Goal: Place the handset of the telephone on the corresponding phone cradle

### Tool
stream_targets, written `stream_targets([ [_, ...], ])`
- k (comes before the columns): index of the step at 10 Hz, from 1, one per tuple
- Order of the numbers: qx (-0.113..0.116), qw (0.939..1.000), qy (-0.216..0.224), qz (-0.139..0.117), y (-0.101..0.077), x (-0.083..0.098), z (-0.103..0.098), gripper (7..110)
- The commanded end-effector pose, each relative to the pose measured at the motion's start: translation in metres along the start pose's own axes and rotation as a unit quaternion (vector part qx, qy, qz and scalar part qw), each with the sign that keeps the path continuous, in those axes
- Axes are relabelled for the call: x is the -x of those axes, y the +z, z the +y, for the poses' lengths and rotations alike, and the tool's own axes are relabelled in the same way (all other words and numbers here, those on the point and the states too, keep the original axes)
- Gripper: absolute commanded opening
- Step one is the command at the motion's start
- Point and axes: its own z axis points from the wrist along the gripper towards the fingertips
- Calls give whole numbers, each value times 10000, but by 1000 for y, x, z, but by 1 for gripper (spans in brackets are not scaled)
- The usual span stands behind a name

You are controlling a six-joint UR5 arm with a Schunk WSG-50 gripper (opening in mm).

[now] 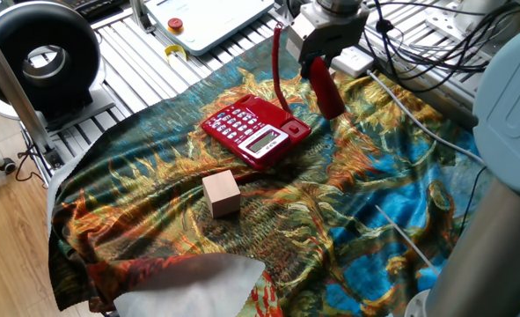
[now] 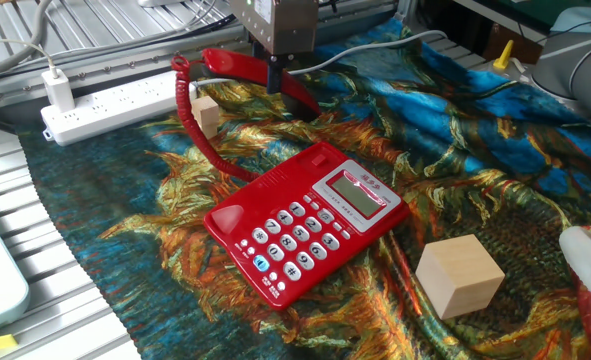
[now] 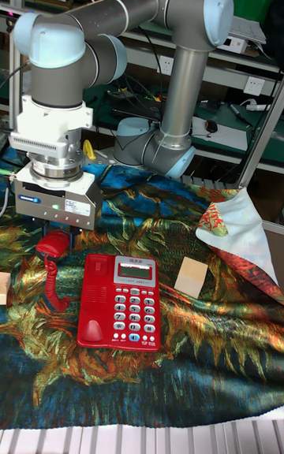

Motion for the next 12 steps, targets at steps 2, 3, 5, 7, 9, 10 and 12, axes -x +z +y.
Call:
stream_targets([
  [2, 95, 9999, 33, 11, -10, 10, 19, 7],
  [3, 116, 9999, 50, 23, -13, 12, 26, 7],
  [5, 159, 9998, 99, 41, -20, 16, 40, 7],
  [7, 252, 9996, 105, 45, -24, 21, 55, 7],
  [9, 277, 9996, 99, 35, -26, 24, 63, 7],
  [10, 350, 9994, 82, 26, -27, 25, 67, 7],
  [12, 363, 9993, 90, 37, -29, 25, 74, 7],
])
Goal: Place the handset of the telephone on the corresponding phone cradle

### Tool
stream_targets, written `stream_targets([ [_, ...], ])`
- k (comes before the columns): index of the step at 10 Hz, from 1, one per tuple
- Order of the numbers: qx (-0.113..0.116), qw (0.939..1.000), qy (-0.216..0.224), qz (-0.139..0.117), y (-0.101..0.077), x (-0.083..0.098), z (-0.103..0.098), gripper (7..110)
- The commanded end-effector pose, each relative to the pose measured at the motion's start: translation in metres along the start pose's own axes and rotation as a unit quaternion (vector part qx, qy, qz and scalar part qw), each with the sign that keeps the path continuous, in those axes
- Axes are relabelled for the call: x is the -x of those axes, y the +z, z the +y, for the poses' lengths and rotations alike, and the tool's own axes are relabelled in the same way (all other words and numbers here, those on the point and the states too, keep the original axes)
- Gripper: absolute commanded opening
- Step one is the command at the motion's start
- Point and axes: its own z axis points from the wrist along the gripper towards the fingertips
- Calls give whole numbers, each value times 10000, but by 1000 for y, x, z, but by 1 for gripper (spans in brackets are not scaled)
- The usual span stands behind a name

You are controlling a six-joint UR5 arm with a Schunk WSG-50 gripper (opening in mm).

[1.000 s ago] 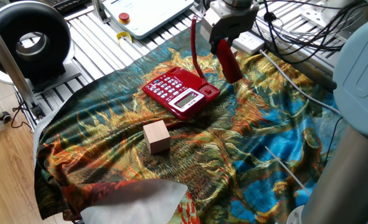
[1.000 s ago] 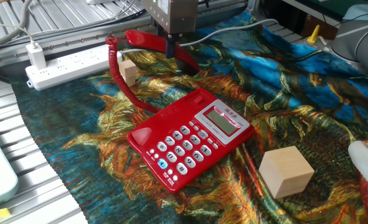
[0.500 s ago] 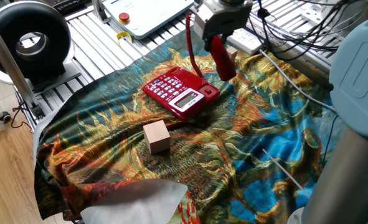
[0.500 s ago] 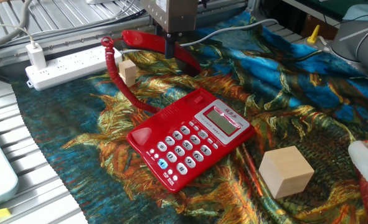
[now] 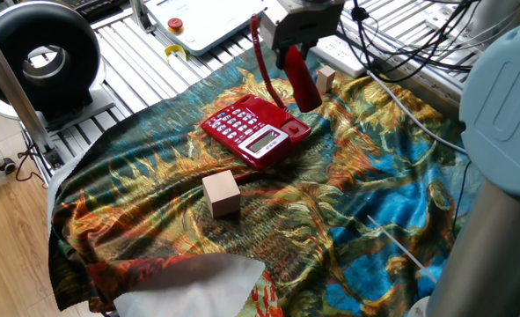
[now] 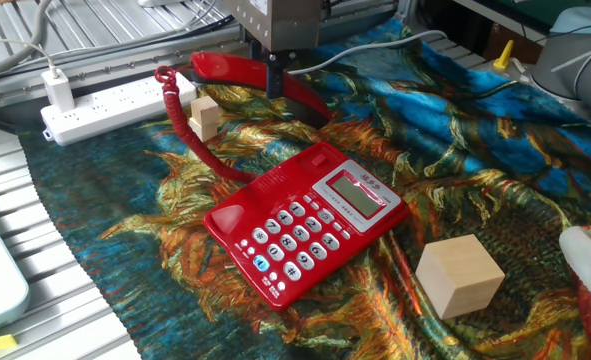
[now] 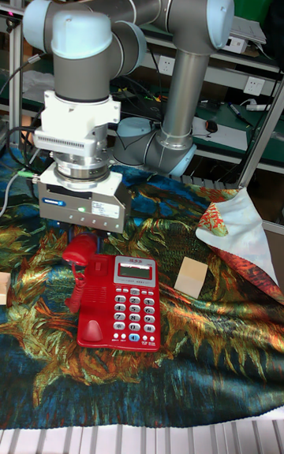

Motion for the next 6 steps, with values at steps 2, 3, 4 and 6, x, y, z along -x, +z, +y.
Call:
stream_targets([
  [2, 56, 10000, 42, -11, -7, 5, 19, 7],
  [3, 39, 10000, 33, -6, -7, 6, 20, 7],
  [4, 47, 10000, 19, -5, -5, 7, 21, 7],
  [6, 71, 10000, -3, -7, -3, 9, 24, 7],
])
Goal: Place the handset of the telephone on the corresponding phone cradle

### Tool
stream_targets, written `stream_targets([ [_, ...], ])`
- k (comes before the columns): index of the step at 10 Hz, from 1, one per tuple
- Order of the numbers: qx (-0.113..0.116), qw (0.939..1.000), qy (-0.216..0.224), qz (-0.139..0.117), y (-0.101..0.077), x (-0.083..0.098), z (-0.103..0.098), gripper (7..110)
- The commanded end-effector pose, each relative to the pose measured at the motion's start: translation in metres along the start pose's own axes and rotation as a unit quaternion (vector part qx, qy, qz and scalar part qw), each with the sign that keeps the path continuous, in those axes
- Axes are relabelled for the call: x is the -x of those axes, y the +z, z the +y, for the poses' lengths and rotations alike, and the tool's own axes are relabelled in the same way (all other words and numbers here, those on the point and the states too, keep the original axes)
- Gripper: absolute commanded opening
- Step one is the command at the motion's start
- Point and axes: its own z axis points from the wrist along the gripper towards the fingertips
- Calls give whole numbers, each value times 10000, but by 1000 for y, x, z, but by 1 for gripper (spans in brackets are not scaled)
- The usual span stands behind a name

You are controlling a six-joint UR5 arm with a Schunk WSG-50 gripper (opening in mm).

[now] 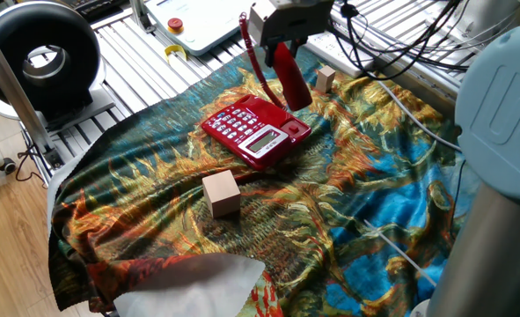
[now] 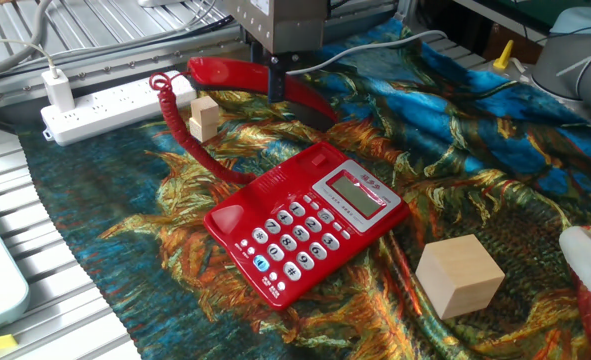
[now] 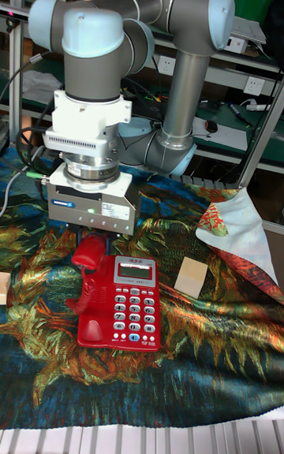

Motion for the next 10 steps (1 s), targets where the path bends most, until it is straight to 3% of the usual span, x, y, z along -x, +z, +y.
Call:
stream_targets([
  [1, 69, 10000, -5, 5, 0, 3, 10, 7],
  [4, -4, 10000, -2, 13, 4, 0, 20, 7],
  [10, -21, 9998, -155, 105, 10, 2, 20, 7],
])
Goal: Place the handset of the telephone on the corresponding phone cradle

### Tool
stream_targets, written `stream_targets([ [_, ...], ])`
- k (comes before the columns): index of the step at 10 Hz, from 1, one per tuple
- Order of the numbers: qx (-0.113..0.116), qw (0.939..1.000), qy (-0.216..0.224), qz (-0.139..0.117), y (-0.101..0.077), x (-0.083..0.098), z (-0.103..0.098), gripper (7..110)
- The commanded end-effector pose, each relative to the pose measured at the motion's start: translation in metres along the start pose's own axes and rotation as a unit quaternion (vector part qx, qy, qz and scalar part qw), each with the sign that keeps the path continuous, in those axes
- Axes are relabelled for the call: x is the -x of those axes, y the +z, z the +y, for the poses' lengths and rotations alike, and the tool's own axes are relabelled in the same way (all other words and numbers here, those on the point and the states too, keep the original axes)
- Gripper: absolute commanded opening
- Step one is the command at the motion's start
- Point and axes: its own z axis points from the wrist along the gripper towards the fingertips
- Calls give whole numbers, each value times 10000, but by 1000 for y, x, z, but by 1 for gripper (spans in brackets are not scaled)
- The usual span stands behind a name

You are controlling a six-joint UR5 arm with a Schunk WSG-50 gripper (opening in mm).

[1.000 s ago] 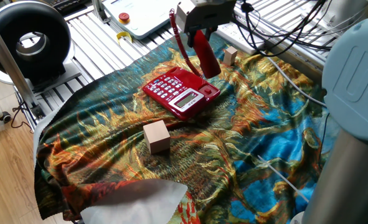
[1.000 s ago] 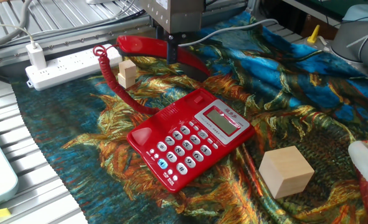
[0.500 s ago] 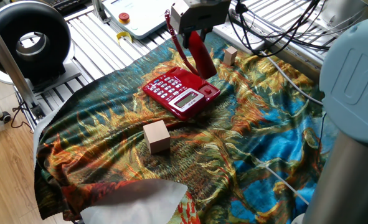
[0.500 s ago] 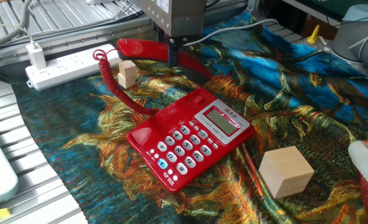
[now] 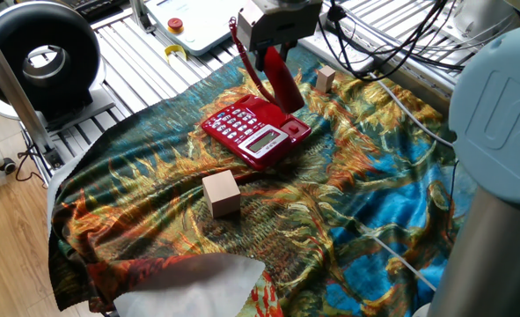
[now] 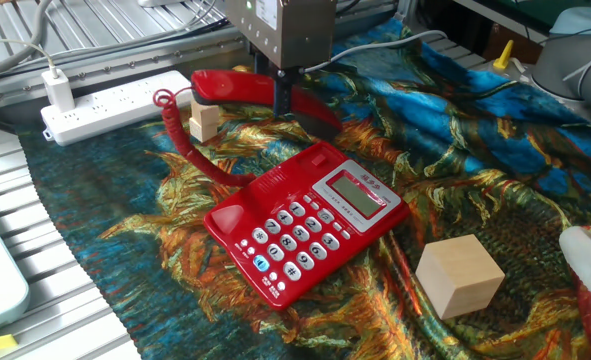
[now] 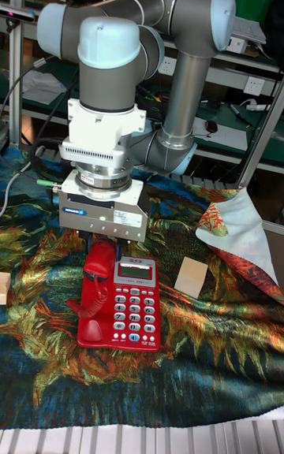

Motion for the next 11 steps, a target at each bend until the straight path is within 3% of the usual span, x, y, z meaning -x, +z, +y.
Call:
stream_targets([
  [1, 22, 10000, -52, 41, 3, 2, 2, 7],
  [5, -62, 9999, -117, 73, 12, 5, 0, 7],
  [11, 5, 9997, -229, 101, 24, 4, 4, 7],
])
